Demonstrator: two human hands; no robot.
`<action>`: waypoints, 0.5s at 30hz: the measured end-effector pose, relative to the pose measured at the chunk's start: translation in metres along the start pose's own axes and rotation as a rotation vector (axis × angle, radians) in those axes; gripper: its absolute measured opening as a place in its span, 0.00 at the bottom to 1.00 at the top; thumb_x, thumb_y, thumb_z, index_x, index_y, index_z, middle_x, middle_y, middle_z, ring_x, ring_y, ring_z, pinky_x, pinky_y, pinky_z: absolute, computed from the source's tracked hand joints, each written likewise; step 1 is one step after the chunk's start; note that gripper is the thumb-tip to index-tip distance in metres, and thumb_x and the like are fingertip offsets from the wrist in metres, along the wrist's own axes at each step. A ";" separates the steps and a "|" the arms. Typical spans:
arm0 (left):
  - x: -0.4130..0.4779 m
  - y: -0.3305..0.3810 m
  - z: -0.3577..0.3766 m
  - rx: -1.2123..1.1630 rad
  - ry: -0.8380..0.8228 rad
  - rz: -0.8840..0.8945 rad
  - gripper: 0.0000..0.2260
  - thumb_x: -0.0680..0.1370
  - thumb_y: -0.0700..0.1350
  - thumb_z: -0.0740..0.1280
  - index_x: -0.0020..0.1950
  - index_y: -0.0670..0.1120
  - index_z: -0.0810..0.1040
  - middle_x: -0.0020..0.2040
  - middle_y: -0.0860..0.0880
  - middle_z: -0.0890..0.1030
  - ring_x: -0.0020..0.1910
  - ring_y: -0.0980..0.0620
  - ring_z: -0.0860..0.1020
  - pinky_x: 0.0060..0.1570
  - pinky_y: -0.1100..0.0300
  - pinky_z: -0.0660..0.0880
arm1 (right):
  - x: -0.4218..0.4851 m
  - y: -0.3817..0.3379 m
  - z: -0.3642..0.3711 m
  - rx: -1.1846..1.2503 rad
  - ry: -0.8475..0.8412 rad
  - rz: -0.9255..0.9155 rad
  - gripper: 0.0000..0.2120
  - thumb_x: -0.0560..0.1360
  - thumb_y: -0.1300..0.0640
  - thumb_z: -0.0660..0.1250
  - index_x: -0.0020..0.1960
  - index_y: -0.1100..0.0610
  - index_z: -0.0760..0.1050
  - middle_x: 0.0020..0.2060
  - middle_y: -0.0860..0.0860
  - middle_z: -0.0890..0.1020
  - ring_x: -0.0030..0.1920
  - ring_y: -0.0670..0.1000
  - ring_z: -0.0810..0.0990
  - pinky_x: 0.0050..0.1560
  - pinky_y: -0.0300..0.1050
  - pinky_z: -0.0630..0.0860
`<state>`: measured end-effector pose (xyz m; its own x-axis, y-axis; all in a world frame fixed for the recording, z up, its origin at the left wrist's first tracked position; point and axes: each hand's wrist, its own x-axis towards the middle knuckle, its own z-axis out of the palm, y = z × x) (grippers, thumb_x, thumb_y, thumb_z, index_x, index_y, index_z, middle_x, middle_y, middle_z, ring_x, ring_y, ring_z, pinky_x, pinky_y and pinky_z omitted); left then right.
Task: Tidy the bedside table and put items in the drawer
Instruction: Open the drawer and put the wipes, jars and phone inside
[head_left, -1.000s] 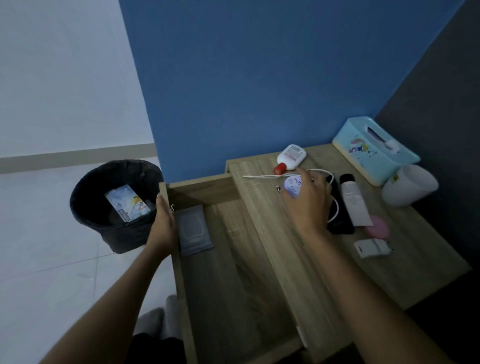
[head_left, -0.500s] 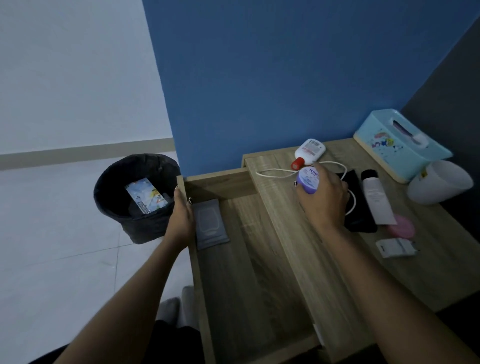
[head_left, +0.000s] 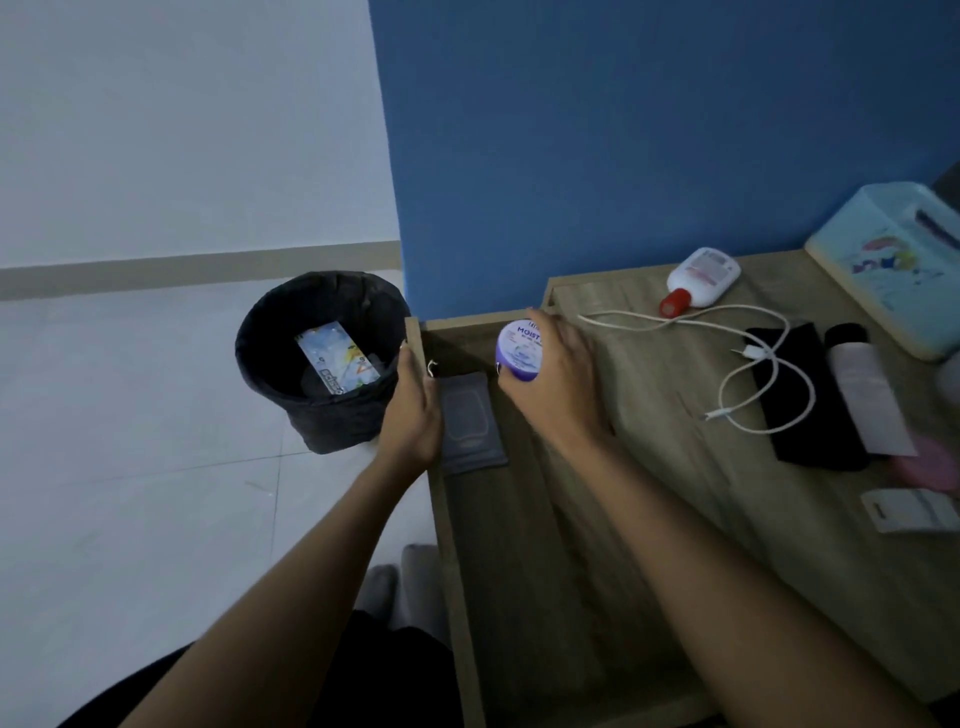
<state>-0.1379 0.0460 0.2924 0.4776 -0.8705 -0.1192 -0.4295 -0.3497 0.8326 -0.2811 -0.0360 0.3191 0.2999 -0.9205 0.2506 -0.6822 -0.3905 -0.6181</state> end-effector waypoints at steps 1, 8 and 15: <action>0.001 -0.002 0.000 0.023 0.017 0.013 0.26 0.83 0.49 0.49 0.78 0.45 0.43 0.79 0.44 0.52 0.77 0.45 0.57 0.73 0.54 0.55 | 0.001 0.003 0.009 -0.026 -0.012 0.015 0.32 0.66 0.52 0.73 0.69 0.54 0.68 0.59 0.56 0.75 0.60 0.57 0.73 0.51 0.37 0.66; 0.006 0.000 -0.006 0.494 0.102 0.319 0.25 0.83 0.43 0.51 0.77 0.40 0.46 0.79 0.41 0.48 0.78 0.46 0.46 0.75 0.55 0.48 | 0.004 0.028 0.053 -0.166 -0.101 0.101 0.30 0.67 0.53 0.72 0.67 0.53 0.69 0.60 0.58 0.73 0.58 0.61 0.72 0.52 0.49 0.72; 0.007 -0.005 -0.008 0.525 0.066 0.373 0.25 0.81 0.40 0.53 0.77 0.38 0.49 0.79 0.41 0.48 0.78 0.46 0.44 0.74 0.59 0.44 | 0.002 0.052 0.080 -0.181 -0.190 0.180 0.26 0.68 0.56 0.72 0.65 0.54 0.69 0.62 0.58 0.71 0.61 0.61 0.72 0.56 0.56 0.75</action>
<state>-0.1263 0.0443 0.2912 0.2629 -0.9490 0.1741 -0.8854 -0.1656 0.4343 -0.2625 -0.0569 0.2278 0.2710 -0.9626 -0.0054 -0.8383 -0.2332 -0.4928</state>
